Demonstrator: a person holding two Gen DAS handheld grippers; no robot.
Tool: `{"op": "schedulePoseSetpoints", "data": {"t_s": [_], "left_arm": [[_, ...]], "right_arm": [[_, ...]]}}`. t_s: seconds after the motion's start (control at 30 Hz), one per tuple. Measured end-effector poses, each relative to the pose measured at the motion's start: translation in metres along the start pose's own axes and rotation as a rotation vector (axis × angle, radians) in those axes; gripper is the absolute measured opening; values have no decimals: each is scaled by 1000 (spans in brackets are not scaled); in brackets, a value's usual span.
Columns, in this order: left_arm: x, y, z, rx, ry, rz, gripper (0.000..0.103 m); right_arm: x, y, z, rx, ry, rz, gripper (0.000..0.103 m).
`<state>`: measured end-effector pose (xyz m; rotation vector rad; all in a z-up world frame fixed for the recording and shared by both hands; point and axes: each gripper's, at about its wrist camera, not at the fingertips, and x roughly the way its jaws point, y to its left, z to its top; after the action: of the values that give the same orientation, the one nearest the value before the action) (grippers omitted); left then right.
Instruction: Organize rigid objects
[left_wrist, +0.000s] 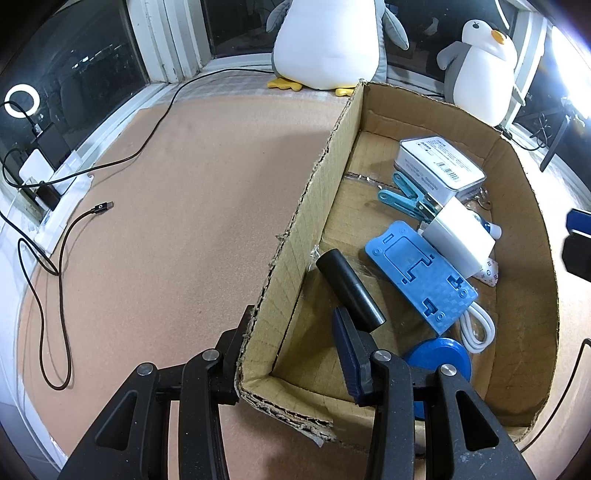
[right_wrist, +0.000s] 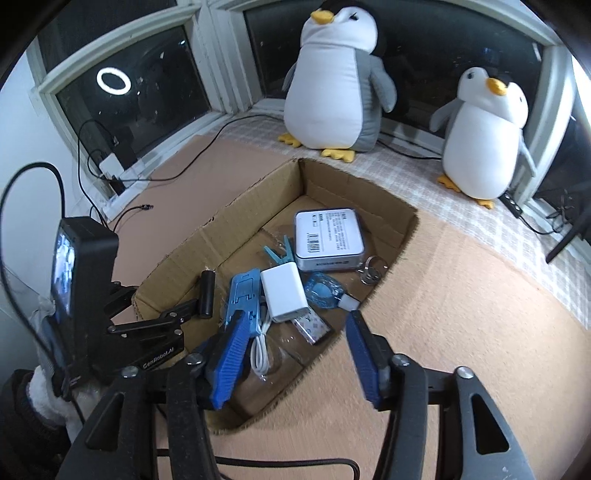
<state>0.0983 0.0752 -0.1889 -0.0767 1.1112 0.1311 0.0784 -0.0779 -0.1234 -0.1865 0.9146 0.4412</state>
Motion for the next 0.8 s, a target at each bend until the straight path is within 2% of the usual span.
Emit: {"op": "schedulePoseSetpoints", "data": {"t_s": [0.13,0.27,0.43,0.6,0.67,0.8], "left_arm": [[-4,-2,-2,8,-10,-3,44],[-16,-5,-2,25,-43,2,52],[-30,-10,-2,38,-66,3,52],[-48,-13,-2,53,-98,14,52],[-58,-14,-2,60,-111,9,59],[-74,-20,-5,75,-139,2,61]], "right_arm": [[-16,-5,-8,26,-26,-14,57],[-29,-10,-18,52,-44,-30,63],[-50,-15,-30,85,-80,-59,64],[-73,-21,-36,113,-120,-80,72],[-80,-22,-39,120,-131,-92,73],[-91,-24,-46,138,-143,-103,73]]}}
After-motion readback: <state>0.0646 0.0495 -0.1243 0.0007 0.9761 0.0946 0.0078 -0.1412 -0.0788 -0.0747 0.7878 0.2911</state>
